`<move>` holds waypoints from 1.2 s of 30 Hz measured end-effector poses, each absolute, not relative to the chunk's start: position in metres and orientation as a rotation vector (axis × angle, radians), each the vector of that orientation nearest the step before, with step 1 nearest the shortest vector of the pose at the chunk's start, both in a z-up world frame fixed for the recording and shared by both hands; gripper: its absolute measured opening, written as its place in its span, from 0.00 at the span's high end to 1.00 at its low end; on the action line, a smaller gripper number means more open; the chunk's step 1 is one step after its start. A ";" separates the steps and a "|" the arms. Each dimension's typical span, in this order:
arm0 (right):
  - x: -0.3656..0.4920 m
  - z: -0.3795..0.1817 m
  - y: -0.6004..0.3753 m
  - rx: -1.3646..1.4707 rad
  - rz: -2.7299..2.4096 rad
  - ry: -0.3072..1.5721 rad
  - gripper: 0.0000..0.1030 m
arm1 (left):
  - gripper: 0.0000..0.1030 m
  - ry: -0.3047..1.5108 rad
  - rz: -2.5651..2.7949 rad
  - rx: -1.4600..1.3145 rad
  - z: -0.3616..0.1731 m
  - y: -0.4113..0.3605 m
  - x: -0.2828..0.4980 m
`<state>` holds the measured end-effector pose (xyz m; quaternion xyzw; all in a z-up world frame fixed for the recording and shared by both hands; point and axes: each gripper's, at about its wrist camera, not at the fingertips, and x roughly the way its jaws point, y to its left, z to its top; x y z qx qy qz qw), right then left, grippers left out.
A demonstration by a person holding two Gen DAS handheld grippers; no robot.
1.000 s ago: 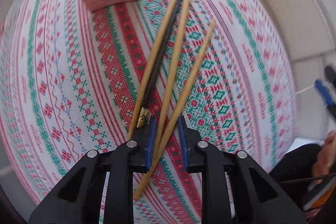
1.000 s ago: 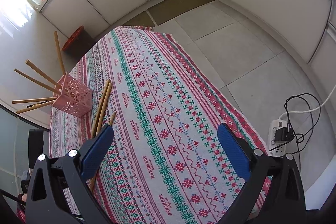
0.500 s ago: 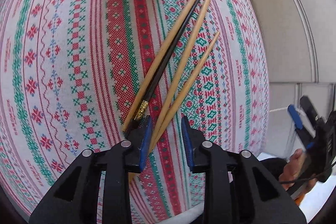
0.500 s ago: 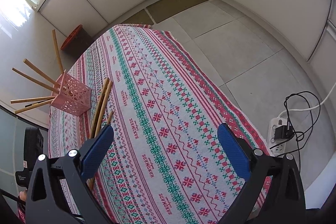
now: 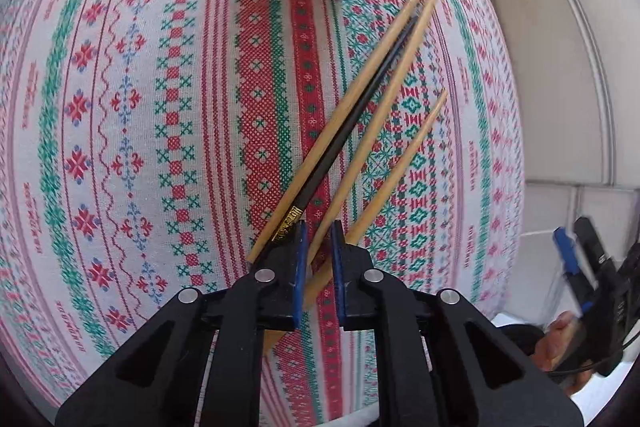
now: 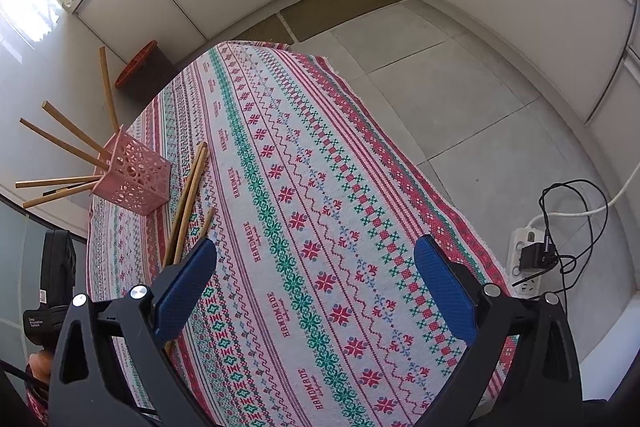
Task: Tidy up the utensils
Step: 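Lift the chopstick with the left gripper while the right gripper grasps another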
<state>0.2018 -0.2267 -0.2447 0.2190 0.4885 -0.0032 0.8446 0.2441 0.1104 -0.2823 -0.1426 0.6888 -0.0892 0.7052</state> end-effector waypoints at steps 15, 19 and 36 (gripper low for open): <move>0.221 -0.259 -0.175 0.425 0.053 1.089 0.07 | 0.96 1.292 -0.273 0.025 -0.211 0.068 0.164; 0.238 -0.272 -0.150 0.482 0.078 1.129 0.07 | 0.96 1.163 -0.276 0.016 -0.175 0.063 0.127; 0.312 -0.302 -0.073 0.445 -0.068 1.271 0.47 | 0.96 0.769 -0.166 -0.135 -0.083 0.111 0.085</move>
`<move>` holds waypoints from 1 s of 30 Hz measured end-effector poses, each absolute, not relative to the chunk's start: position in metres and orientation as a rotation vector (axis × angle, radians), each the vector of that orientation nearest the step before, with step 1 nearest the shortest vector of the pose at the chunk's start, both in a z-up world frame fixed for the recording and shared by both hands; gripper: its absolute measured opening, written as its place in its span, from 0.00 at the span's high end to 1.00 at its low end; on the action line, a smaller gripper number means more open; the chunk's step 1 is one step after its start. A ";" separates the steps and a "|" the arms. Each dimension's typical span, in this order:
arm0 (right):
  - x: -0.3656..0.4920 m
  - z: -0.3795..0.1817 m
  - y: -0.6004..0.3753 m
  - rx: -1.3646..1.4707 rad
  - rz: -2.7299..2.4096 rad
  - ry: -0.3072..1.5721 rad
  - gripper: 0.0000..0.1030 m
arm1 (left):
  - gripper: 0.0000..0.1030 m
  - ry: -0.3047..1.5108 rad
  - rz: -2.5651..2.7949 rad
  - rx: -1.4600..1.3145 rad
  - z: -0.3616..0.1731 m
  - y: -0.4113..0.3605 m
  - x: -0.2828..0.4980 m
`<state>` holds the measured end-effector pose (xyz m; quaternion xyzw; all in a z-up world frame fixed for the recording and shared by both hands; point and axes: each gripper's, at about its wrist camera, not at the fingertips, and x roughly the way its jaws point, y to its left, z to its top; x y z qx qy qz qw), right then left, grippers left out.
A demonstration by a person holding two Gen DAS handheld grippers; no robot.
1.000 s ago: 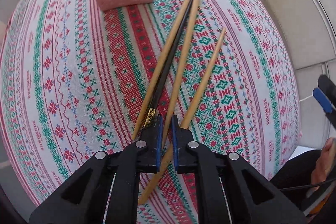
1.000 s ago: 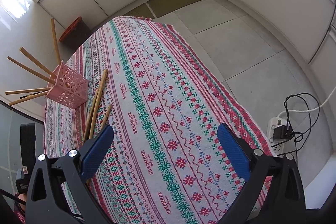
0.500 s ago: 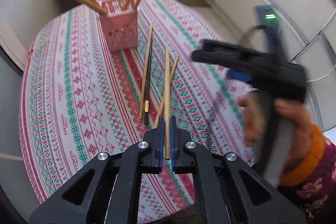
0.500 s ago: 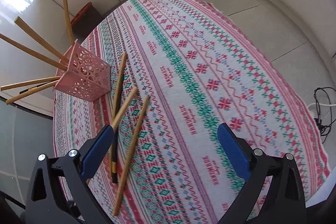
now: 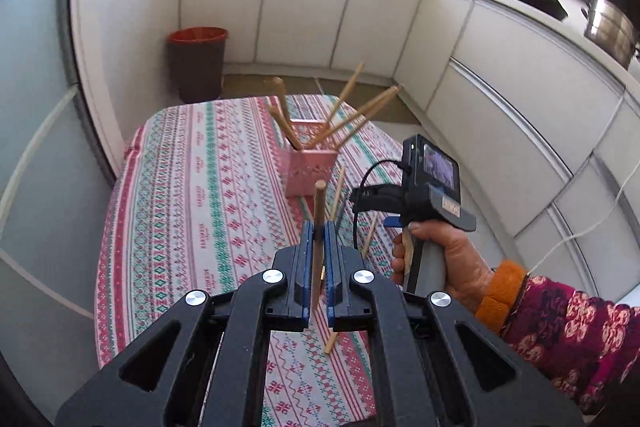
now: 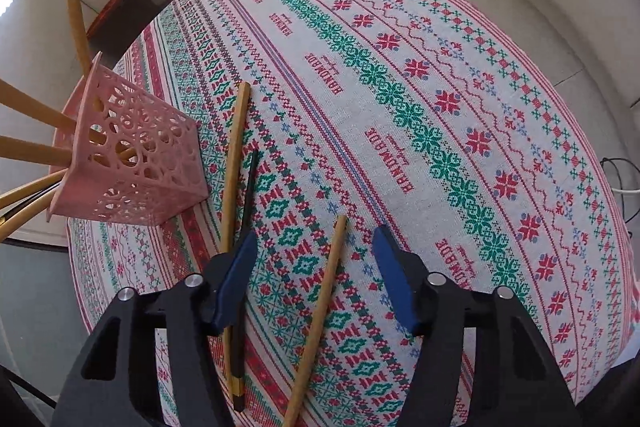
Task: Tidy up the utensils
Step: 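Lift the chopstick with the left gripper while the right gripper grasps another, then carry both held chopsticks over the pink mesh basket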
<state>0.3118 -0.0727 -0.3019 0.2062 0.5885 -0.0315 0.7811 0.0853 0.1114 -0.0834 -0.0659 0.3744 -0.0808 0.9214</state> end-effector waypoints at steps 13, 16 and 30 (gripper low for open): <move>0.267 -0.255 -0.109 0.480 0.090 1.070 0.95 | 0.96 0.732 -0.187 -0.172 -0.072 0.116 0.086; 0.235 -0.211 -0.110 0.434 0.177 0.970 0.95 | 0.96 0.725 -0.198 -0.191 -0.067 0.113 0.087; 0.175 -0.046 -0.113 0.342 0.419 0.667 0.95 | 0.96 0.626 -0.196 -0.193 -0.008 0.101 0.113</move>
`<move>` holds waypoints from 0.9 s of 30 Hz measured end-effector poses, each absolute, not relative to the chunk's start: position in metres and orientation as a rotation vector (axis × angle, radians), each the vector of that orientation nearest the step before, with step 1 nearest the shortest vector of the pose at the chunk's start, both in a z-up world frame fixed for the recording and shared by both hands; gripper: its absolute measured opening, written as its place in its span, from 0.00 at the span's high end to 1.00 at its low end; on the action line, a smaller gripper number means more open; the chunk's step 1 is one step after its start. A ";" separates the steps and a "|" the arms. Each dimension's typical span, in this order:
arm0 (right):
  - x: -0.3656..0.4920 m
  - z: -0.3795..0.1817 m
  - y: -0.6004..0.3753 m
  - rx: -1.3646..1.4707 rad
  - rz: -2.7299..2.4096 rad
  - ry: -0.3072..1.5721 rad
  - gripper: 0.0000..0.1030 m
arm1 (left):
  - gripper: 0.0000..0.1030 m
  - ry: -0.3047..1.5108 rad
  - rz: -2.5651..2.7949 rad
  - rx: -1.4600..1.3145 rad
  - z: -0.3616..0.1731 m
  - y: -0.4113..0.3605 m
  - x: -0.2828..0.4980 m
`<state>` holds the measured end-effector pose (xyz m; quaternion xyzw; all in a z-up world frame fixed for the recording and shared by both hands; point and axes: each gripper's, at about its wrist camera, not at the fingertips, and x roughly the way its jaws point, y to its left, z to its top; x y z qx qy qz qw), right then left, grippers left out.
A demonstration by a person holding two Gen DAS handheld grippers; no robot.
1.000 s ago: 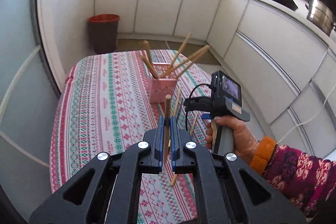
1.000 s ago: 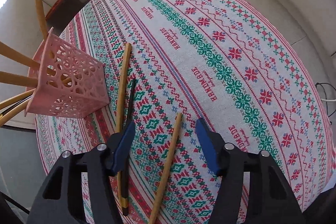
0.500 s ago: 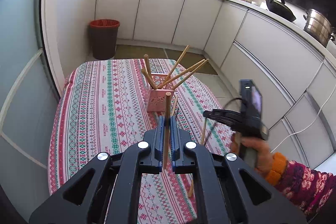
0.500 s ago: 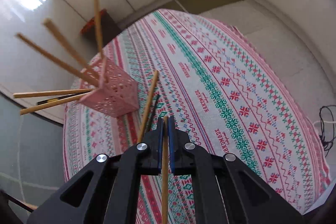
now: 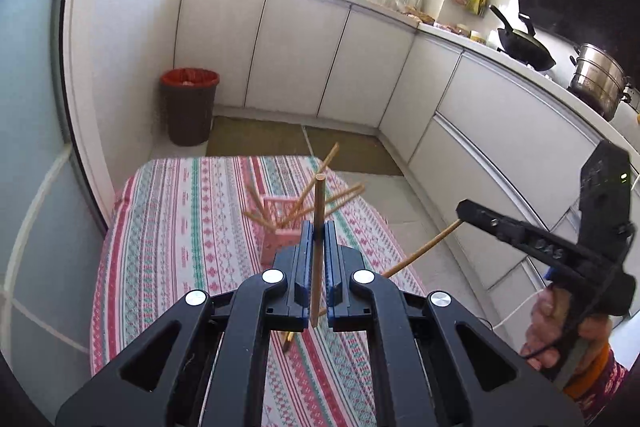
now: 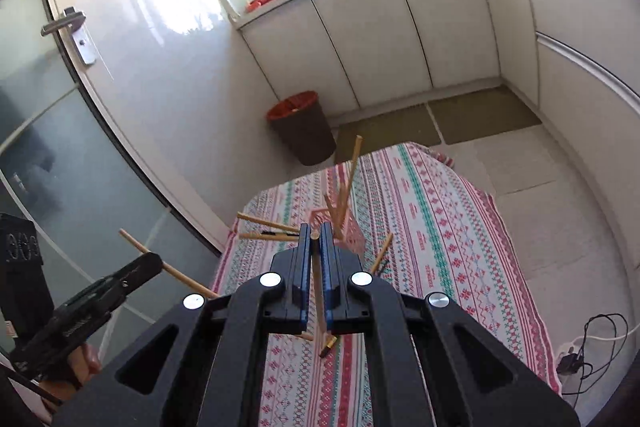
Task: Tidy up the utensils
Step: 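Carry both held chopsticks over the pink mesh basket, then open the left gripper over the basket while the right gripper also opens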
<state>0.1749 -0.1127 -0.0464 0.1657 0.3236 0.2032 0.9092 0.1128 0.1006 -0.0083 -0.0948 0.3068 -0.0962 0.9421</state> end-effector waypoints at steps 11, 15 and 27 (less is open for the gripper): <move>0.207 0.047 -0.107 0.286 0.399 0.422 0.95 | 0.96 0.496 -0.140 -0.131 0.050 0.100 0.165; 0.225 0.059 -0.105 0.280 0.384 0.395 0.95 | 0.96 0.474 -0.122 -0.119 0.053 0.096 0.190; 0.283 0.033 -0.090 0.292 0.359 0.419 0.95 | 0.76 0.598 -0.052 -0.285 -0.021 0.117 0.262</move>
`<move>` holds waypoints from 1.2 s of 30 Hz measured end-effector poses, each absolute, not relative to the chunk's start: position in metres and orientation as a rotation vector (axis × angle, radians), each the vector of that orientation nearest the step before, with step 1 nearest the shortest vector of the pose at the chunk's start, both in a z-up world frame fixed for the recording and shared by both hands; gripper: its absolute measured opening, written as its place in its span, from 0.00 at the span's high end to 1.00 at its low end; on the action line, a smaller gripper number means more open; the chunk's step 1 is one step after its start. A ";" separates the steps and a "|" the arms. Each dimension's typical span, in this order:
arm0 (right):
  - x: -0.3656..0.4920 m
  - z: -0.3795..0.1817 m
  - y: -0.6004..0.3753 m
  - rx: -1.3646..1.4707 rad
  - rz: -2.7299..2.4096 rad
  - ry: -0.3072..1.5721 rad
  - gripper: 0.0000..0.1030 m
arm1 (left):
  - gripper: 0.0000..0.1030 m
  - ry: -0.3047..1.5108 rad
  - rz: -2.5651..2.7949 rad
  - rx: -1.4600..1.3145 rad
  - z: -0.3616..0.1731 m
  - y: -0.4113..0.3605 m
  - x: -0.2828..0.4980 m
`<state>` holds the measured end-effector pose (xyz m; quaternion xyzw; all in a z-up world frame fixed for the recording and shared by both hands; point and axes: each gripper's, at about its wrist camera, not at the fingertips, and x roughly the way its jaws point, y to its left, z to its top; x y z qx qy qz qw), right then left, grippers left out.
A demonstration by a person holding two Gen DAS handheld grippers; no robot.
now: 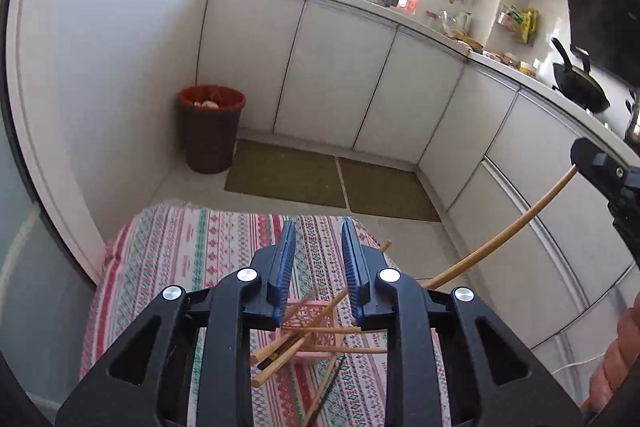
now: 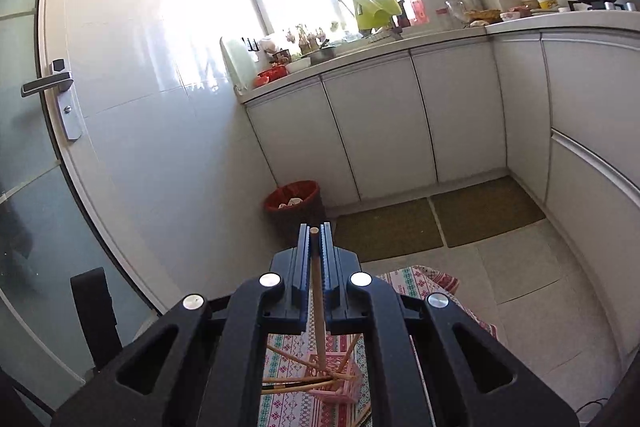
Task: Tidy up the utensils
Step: 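Open the left gripper over the basket while the right gripper also opens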
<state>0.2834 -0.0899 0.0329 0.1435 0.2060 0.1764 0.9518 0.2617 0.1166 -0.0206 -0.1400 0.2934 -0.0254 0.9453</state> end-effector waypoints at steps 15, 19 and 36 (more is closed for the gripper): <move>0.307 0.010 -0.051 0.232 0.361 0.442 0.95 | 0.53 0.466 0.045 -0.487 0.000 0.181 0.232; 0.313 0.001 -0.034 0.203 0.359 0.459 0.94 | 0.53 0.486 0.040 -0.501 -0.003 0.187 0.232; 0.267 -0.021 -0.075 0.256 0.290 0.506 0.34 | 0.40 0.581 0.033 -0.396 -0.010 0.170 0.208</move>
